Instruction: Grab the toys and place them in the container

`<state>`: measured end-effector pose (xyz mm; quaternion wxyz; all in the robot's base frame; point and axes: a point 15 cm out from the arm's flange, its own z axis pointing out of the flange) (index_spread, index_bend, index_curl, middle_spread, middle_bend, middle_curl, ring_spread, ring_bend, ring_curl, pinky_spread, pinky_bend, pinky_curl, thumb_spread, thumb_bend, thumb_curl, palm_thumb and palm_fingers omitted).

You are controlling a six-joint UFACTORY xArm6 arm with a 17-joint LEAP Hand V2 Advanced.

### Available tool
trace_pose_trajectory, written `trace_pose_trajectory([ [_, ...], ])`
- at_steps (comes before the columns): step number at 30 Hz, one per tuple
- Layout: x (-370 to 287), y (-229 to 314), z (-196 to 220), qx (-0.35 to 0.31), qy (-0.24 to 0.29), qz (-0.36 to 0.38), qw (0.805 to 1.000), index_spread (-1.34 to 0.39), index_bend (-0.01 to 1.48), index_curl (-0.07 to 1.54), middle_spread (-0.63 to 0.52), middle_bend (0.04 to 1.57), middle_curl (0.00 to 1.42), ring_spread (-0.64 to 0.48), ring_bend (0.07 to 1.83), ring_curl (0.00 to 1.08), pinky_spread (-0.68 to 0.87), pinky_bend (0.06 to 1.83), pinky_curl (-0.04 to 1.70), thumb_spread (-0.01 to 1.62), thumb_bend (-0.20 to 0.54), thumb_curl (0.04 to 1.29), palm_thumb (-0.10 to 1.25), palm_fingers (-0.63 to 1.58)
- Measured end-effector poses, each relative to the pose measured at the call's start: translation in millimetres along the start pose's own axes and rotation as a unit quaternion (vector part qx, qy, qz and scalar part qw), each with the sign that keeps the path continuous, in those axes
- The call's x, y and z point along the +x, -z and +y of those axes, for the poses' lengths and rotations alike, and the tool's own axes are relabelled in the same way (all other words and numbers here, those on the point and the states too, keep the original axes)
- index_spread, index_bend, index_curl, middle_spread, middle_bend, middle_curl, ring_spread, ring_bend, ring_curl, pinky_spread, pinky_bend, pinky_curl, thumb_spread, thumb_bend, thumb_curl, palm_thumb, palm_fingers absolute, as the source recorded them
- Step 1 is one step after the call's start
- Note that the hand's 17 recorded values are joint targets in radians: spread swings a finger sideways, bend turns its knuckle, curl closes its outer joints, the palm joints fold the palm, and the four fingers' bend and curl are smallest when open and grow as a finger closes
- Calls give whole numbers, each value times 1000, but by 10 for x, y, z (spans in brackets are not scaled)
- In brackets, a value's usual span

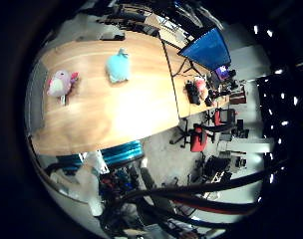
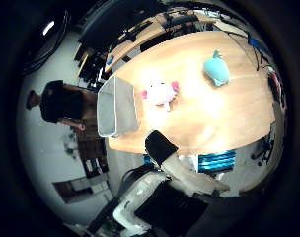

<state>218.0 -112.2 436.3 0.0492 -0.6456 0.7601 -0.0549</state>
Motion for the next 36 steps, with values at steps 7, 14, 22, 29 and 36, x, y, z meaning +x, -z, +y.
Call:
trace_pose_trajectory([
  [7, 11, -36, 16, -4, 1, 2, 1000, -435, 173, 317, -113, 357, 387, -35, 774, 211, 345, 1090, 61, 994, -28, 283, 293, 316],
  [14, 215, -188, -205, 2, -17, 5, 1000, -436, 174, 318, -108, 358, 386, -33, 765, 206, 350, 1102, 45, 997, -27, 282, 295, 314],
  [22, 692, -506, -759, 5, -51, 8, 999, -435, 174, 321, -111, 356, 385, -32, 765, 203, 352, 1112, 27, 997, -27, 283, 302, 316],
  [29, 980, -963, -1261, -2, -61, 5, 998, -437, 180, 328, -106, 349, 382, -28, 756, 199, 358, 1089, 7, 996, -27, 282, 308, 297],
  [36, 1013, -1602, -1620, -18, -47, -3, 999, -435, 185, 337, -97, 327, 377, -18, 732, 194, 368, 1058, -4, 991, -29, 280, 308, 269],
])
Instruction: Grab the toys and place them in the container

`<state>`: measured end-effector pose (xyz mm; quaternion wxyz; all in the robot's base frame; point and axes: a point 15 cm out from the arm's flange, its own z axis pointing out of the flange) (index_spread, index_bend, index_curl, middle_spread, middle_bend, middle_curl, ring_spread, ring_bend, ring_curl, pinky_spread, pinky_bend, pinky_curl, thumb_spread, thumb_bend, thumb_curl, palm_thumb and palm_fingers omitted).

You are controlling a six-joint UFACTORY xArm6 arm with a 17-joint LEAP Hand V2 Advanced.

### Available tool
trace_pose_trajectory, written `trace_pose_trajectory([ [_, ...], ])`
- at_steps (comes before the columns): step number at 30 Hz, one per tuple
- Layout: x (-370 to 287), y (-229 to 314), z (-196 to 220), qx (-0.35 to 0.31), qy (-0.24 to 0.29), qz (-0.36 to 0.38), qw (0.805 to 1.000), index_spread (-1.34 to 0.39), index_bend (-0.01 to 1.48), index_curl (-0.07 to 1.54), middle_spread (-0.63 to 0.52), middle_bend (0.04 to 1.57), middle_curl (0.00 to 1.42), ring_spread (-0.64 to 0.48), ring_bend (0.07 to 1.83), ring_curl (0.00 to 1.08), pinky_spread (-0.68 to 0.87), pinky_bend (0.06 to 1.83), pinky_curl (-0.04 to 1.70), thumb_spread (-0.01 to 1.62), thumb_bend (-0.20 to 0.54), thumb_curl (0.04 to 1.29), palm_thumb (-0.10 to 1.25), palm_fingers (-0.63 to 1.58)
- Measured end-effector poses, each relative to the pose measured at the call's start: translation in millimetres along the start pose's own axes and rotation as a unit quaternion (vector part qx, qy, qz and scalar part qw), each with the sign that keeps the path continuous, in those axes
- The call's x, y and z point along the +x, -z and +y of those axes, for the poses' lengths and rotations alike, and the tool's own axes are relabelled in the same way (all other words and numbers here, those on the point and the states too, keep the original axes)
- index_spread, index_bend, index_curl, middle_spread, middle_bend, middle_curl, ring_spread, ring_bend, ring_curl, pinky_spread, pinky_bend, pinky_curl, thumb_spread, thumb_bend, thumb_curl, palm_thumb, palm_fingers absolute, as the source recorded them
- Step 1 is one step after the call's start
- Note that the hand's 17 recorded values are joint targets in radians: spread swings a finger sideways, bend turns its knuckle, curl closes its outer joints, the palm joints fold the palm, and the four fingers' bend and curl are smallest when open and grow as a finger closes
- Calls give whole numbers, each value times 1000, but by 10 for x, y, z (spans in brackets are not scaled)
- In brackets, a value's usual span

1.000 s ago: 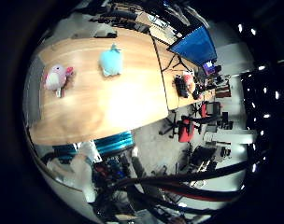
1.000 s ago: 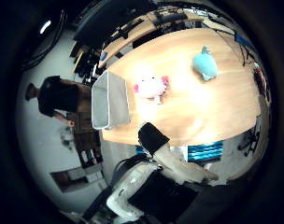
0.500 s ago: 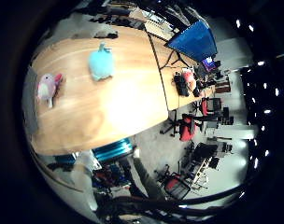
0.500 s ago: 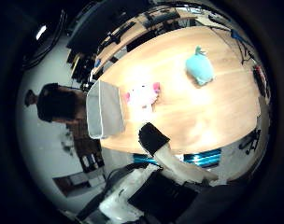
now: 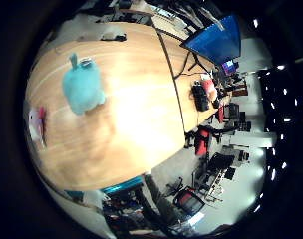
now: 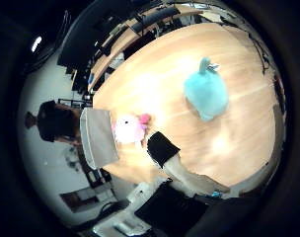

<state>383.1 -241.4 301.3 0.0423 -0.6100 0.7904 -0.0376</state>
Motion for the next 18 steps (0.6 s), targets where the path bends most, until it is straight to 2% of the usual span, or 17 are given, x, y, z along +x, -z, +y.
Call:
trace_pose_trajectory([
  [10, 67, -891, -181, -42, -1, -13, 999, -417, 172, 334, -67, 259, 362, -4, 726, 197, 360, 1061, 0, 990, -28, 283, 316, 233],
  [18, -11, -1392, -109, -89, -3, -24, 996, -411, 150, 316, -67, 260, 366, -25, 772, 212, 316, 1056, -2, 1001, -22, 283, 337, 265],
])
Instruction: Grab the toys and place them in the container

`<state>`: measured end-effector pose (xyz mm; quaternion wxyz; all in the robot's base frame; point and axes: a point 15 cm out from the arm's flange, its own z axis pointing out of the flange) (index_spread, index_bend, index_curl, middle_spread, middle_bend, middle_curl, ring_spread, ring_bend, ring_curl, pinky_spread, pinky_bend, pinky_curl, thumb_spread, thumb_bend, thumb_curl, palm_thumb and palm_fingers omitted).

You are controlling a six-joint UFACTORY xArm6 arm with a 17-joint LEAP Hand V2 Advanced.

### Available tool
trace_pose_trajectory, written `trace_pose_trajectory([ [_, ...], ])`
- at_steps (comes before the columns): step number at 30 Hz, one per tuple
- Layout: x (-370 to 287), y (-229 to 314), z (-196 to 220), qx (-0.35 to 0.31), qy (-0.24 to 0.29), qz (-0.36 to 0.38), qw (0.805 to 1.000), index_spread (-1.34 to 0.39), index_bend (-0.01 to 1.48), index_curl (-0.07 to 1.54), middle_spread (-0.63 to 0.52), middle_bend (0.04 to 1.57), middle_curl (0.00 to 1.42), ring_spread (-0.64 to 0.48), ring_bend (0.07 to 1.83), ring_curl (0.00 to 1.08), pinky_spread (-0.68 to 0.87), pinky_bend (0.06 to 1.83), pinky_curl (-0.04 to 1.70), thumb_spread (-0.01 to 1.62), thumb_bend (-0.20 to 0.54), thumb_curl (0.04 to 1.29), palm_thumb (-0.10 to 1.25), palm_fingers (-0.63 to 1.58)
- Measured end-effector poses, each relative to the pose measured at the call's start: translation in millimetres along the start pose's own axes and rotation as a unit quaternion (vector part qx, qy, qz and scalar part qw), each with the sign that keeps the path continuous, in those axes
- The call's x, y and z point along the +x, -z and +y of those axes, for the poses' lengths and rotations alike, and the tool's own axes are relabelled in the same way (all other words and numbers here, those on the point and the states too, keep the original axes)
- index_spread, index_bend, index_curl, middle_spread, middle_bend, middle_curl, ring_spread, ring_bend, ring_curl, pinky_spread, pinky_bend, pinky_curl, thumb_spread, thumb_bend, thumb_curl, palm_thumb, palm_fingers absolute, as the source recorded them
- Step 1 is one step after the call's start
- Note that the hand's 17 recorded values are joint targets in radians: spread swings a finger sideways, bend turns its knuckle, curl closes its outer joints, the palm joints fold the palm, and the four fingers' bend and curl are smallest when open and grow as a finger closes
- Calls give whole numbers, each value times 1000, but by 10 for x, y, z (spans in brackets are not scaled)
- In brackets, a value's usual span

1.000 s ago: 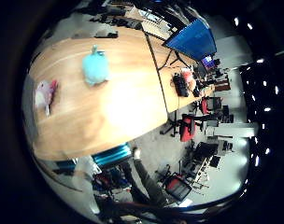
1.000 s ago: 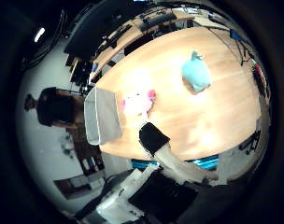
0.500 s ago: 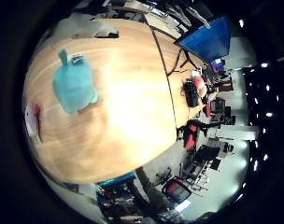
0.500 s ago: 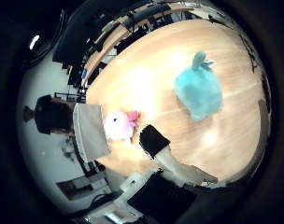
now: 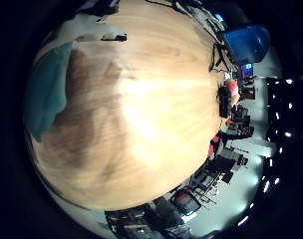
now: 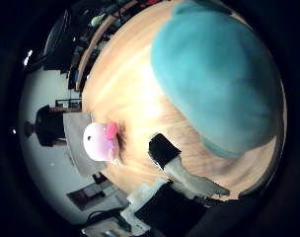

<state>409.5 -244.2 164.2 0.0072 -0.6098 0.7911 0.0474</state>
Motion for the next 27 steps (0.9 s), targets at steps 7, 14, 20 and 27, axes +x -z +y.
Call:
trace_pose_trajectory([
  [7, 3, -28, -130, -1, -12, -4, 1000, -418, 93, 243, -208, 416, 415, -252, 1084, 289, -113, 1307, 50, 1096, 107, 334, 660, 781],
  [14, 106, 246, -297, 21, -17, 1, 1000, -488, 262, 328, -360, 654, 535, -341, 1184, 390, -412, 1314, 148, 1072, 218, 394, 989, 1207],
  [20, 171, 821, -208, -3, -24, -10, 1000, -517, 316, 395, -401, 712, 574, -359, 1199, 416, -479, 1302, 202, 1020, 178, 399, 1048, 1203],
  [27, 267, 1716, -120, 6, -29, -16, 999, -531, 329, 453, -425, 736, 596, -363, 1203, 431, -505, 1284, 253, 985, 117, 402, 1083, 1186],
])
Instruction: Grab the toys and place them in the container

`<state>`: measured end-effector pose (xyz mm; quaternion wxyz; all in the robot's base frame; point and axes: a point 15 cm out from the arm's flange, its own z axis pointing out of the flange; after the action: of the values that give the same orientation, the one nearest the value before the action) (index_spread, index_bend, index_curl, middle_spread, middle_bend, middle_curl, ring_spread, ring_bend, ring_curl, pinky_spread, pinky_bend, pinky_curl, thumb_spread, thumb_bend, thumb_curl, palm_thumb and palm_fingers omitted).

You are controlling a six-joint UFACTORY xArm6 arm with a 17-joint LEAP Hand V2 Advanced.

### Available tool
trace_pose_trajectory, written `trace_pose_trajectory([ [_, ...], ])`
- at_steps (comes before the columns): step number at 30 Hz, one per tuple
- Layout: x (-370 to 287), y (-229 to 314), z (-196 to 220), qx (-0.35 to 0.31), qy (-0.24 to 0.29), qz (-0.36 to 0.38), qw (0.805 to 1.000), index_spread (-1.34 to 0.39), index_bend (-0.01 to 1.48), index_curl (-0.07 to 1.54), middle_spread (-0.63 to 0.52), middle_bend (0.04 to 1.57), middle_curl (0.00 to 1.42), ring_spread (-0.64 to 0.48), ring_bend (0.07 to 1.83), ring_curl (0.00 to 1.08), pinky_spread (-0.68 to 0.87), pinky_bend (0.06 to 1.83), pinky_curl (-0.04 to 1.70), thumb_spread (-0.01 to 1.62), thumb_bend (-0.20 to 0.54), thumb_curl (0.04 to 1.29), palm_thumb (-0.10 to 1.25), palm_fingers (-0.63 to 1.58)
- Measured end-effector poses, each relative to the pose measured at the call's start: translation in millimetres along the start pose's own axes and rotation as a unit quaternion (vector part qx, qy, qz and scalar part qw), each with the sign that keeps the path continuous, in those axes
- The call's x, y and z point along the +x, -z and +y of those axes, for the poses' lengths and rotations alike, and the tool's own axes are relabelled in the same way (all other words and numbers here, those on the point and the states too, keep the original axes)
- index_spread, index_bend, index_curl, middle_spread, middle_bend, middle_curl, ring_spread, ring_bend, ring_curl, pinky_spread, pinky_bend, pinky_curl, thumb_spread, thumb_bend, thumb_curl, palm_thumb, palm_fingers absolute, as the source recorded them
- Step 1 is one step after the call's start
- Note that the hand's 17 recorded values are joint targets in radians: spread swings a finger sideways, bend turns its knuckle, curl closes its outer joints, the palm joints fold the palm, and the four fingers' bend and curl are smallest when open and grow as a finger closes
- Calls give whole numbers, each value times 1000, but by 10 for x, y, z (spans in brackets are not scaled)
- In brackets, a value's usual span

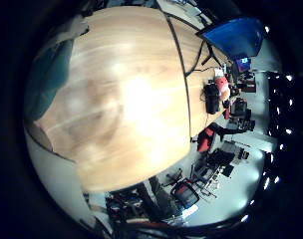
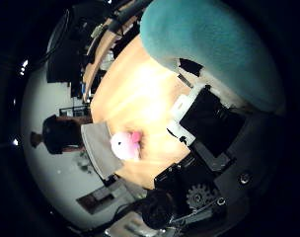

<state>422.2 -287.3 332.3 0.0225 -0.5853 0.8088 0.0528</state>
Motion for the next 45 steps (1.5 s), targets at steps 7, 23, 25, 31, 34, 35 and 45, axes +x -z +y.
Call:
trace_pose_trajectory([
  [7, -377, 342, 89, 5, 36, 2, 999, -541, 317, 500, -432, 740, 610, -364, 1205, 440, -513, 1264, 292, 973, 68, 407, 1115, 1178],
  [23, -2729, 703, 567, 15, 238, 1, 971, -560, 262, 595, -435, 733, 629, -370, 1197, 451, -528, 1205, 357, 975, -13, 421, 1160, 1169],
  [25, -3093, 687, 714, 13, 259, 1, 966, -561, 252, 606, -435, 732, 631, -370, 1196, 452, -524, 1200, 364, 975, -13, 422, 1161, 1169],
  [31, -3976, 573, 1147, 5, 312, 4, 950, -567, 226, 634, -438, 732, 636, -366, 1200, 456, -526, 1188, 380, 975, -14, 425, 1161, 1176],
  [34, -4357, 494, 1407, -2, 342, 7, 940, -571, 217, 647, -438, 732, 638, -366, 1198, 457, -527, 1184, 387, 976, -14, 426, 1160, 1174],
  [35, -4517, 433, 1515, -7, 355, 10, 935, -572, 215, 649, -438, 732, 638, -366, 1198, 457, -528, 1183, 389, 976, -16, 424, 1157, 1174],
  [45, -5488, 169, 2339, -9, 433, 18, 901, -582, 190, 692, -430, 735, 648, -358, 1203, 461, -529, 1157, 409, 987, -17, 421, 1133, 1174],
])
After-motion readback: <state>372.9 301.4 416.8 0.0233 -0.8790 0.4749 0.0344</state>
